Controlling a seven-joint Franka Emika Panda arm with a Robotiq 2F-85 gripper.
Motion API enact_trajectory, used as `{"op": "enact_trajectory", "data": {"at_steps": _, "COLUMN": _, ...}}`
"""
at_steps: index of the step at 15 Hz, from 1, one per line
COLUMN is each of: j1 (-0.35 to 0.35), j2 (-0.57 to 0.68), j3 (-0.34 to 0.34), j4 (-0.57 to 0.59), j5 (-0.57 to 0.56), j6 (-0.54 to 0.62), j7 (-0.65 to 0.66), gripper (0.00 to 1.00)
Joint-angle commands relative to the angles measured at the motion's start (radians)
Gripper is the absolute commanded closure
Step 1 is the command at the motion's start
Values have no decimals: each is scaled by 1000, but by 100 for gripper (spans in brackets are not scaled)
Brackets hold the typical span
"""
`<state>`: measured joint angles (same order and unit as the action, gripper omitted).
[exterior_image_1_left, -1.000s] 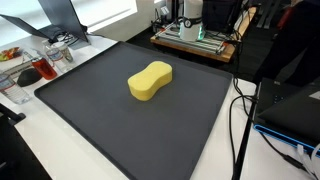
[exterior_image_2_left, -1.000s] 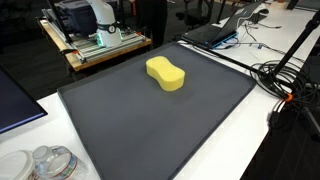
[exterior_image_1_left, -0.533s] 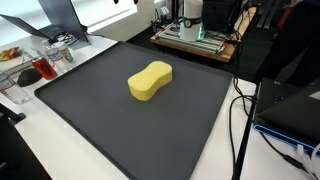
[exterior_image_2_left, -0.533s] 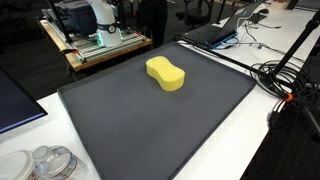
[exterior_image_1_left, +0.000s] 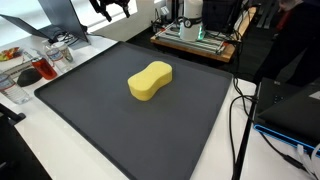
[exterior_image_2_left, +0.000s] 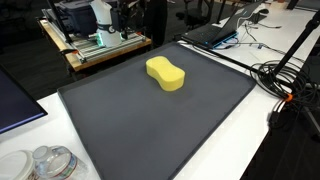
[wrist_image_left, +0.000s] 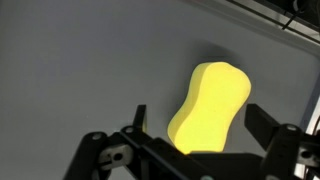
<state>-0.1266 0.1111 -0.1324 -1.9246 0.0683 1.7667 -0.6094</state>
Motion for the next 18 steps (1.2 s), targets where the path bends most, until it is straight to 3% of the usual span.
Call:
{"op": "enact_trajectory", "data": {"at_steps": 1, "j1": -10, "j2": 131, "j3": 25, "j4": 158, "j5": 23, "j6": -8, "j7": -21, "gripper": 0}}
{"op": "enact_trajectory", "data": {"at_steps": 6, "j1": 6, "j2": 293, "j3": 84, "j4": 378, "j5": -46, "j6": -80, "j7": -46, "gripper": 0}}
{"op": "enact_trajectory", "data": {"at_steps": 12, "j1": 76, "j2": 464, "j3": 142, "j4": 612, "j5": -207, "j6": -182, "j7": -48, "gripper": 0}}
{"op": "enact_trajectory", "data": {"at_steps": 18, "j1": 168, "j2": 561, "j3": 179, "j4": 705, "j5": -333, "j6": -208, "j7": -53, "gripper": 0}}
